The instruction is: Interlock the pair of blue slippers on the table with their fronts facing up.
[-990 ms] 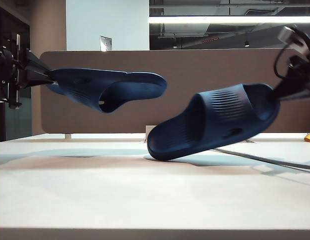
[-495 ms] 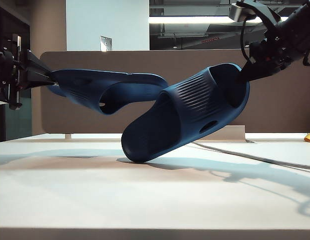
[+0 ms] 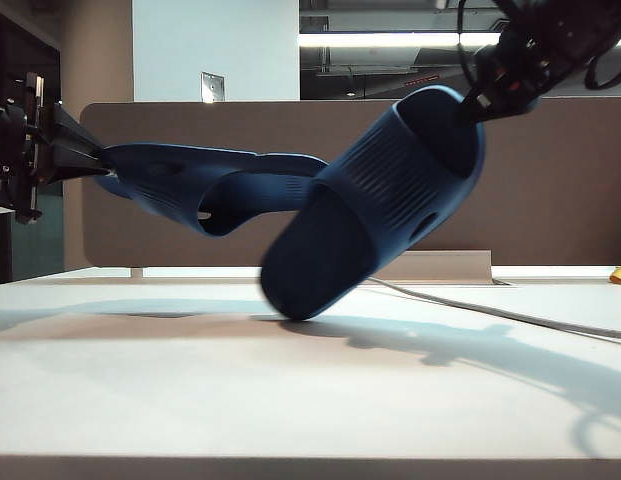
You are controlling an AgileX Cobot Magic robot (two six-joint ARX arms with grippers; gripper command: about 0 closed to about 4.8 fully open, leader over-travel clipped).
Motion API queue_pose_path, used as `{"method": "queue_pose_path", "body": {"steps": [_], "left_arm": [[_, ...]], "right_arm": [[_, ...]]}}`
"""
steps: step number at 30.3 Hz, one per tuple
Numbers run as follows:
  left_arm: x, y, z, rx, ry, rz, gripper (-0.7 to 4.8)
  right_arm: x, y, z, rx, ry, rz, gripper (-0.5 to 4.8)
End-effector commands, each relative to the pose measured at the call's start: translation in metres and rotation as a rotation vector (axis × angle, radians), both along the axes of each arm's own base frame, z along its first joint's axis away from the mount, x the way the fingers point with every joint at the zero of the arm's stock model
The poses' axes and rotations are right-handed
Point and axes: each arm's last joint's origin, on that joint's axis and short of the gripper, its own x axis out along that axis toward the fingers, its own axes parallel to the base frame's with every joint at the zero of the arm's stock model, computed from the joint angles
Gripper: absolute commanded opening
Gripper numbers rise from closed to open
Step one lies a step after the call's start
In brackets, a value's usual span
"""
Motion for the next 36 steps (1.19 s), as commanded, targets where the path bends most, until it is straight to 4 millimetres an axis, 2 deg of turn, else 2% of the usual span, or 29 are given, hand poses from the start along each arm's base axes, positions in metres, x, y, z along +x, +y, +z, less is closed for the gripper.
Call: {"method": "queue_pose_path", "body": {"steps": [1,8,15,22,30,36], "left_arm": [[0.000,-0.001,0.004,0.005,-0.026,-0.014,0.26],[0.000,-0.001,0.004,0.006,-0.029,-0.015,0.26],[-0.001,-0.001,0.004,0.042,-0.070,-0.041,0.26],[-0.003,-0.004,0.013,0.171,-0.326,-0.194,0.25],[-0.009,-0.007,0.013,0.297,-0.596,-0.419,0.25],[-0.009,-0.007,0.013,0.286,-0.591,-0.437,0.16]], "right_arm": [[-0.003,-0.004,0.011,0.072,-0.033,-0.127,-0.01],[-0.009,-0.010,0.003,0.302,0.165,-0.347,-0.01],[-0.012,-0.012,-0.004,0.451,0.298,-0.446,-0.01],[-0.012,-0.014,-0.005,0.547,0.332,-0.533,-0.01],[-0.011,-0.025,-0.010,0.579,0.378,-0.605,-0.01],[-0.010,-0.027,-0.011,0.575,0.387,-0.612,-0.01]]}}
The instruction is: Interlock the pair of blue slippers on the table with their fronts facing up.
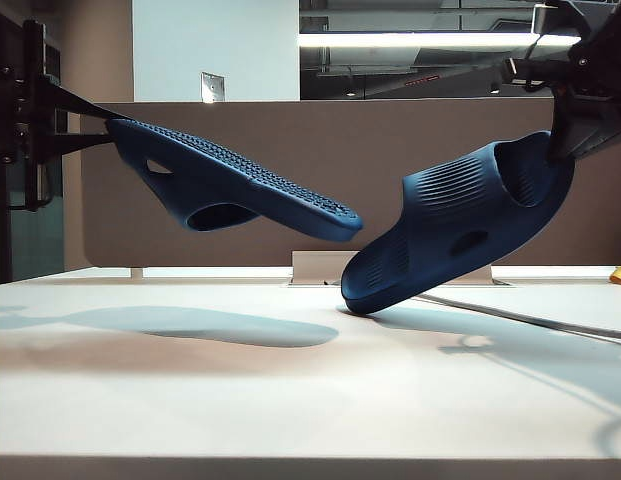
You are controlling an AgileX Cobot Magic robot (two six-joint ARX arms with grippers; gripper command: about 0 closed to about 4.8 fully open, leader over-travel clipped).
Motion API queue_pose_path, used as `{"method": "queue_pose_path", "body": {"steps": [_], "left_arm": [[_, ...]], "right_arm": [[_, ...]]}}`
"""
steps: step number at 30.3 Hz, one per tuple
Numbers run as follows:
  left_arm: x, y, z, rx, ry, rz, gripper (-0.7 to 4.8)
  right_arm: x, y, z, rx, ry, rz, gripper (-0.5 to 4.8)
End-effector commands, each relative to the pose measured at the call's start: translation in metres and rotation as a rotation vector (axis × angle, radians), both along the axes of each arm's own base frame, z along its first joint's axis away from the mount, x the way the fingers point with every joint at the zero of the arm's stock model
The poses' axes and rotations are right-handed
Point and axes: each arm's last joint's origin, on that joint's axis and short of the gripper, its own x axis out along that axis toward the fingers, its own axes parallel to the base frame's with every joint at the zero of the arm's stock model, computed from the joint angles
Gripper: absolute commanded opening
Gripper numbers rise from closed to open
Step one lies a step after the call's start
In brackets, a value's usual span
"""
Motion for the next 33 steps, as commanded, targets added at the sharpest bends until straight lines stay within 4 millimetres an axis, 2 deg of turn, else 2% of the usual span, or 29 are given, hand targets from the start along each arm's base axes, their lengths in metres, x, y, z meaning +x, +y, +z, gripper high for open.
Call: {"method": "queue_pose_path", "body": {"steps": [1,2,9,15,19,24,29,33], "left_arm": [[0.000,0.000,0.002,0.000,-0.005,-0.003,0.09],[0.000,0.000,0.000,-0.015,0.050,0.015,-0.07],[0.002,0.002,-0.009,-0.157,0.450,0.156,0.00],[0.003,0.002,-0.009,-0.191,0.506,0.199,-0.01],[0.003,0.002,-0.004,-0.086,0.249,0.174,-0.01],[0.000,0.000,-0.001,0.091,-0.183,0.016,-0.02],[-0.002,-0.001,-0.001,0.138,-0.343,-0.052,-0.05],[-0.002,0.000,-0.001,0.220,-0.547,-0.048,-0.05]], "right_arm": [[0.000,0.001,0.003,0.018,-0.018,0.009,-0.01],[0.000,0.001,0.003,0.026,-0.016,0.021,-0.01],[-0.001,0.001,0.000,0.025,0.019,0.036,-0.01],[-0.002,0.001,-0.001,0.020,0.038,0.036,-0.01],[-0.003,0.001,-0.003,0.016,0.054,0.037,-0.01],[-0.003,0.001,-0.003,0.022,0.059,0.049,-0.01],[-0.003,0.001,-0.003,0.029,0.058,0.063,-0.01],[-0.004,0.002,-0.003,0.033,0.060,0.083,-0.01]]}}
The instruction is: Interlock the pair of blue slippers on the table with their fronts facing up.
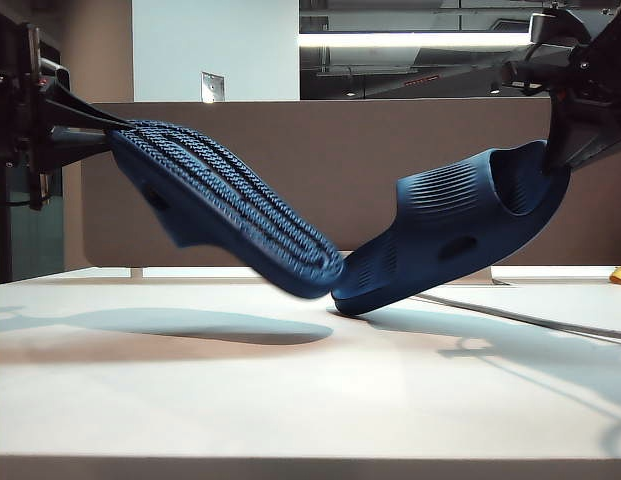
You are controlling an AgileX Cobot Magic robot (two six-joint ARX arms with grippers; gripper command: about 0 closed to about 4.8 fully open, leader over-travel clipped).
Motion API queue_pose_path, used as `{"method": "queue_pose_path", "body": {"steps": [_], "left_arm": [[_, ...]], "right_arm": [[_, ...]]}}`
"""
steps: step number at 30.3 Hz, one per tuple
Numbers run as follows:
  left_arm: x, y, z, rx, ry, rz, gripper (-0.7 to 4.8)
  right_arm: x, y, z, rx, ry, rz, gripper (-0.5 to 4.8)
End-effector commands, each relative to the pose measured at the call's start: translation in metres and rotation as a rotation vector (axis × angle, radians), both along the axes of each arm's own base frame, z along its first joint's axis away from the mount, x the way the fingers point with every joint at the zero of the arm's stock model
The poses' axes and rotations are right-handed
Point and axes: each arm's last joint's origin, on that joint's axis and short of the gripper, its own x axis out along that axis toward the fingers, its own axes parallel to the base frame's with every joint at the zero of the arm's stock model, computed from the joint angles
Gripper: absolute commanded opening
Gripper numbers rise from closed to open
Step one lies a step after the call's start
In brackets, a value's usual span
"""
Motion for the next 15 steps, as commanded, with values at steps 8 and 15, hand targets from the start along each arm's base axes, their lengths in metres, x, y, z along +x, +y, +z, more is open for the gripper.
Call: {"method": "queue_pose_path", "body": {"steps": [8,15], "left_arm": [[0.0053,0.0033,0.0031,0.251,-0.470,0.194,-0.05],[0.0085,0.0063,0.0081,0.404,-0.630,0.360,-0.05]], "right_arm": [[-0.0012,0.0020,0.0012,0.009,0.004,0.073,-0.01],[-0.0012,0.0019,0.0010,0.008,0.004,0.072,-0.01]]}}
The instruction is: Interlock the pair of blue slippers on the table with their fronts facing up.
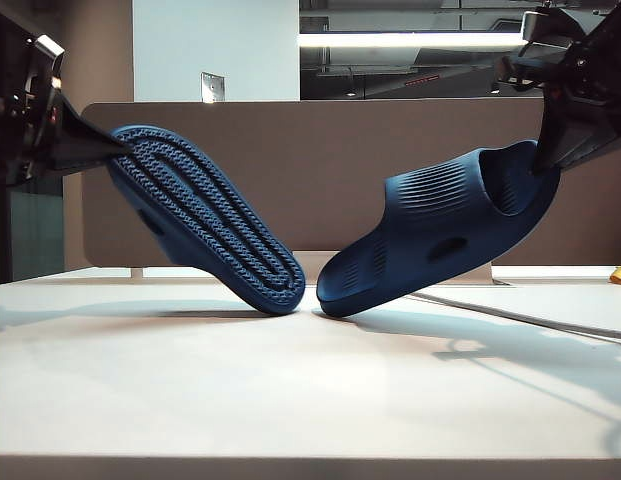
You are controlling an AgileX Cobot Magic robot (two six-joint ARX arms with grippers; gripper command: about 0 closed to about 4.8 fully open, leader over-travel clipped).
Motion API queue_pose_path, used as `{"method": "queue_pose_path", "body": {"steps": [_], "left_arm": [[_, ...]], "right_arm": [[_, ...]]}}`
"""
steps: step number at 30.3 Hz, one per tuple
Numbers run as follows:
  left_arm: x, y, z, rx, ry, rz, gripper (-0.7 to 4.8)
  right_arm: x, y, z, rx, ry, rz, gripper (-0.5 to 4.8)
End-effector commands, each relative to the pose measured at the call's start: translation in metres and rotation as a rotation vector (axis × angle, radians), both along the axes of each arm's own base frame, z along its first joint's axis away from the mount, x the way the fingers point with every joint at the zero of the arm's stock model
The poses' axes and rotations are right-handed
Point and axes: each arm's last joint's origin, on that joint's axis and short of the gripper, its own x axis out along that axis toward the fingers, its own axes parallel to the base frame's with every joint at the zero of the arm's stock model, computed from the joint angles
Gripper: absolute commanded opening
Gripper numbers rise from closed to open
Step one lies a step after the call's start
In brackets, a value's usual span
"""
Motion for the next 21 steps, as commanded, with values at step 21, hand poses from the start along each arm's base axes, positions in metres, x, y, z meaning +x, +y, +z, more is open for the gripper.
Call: {"method": "queue_pose_path", "body": {"steps": [21], "left_arm": [[-0.028,-0.010,0.018,0.424,-0.302,-0.079,-0.05]], "right_arm": [[0.020,0.009,-0.026,0.027,0.092,0.077,-0.01]]}}
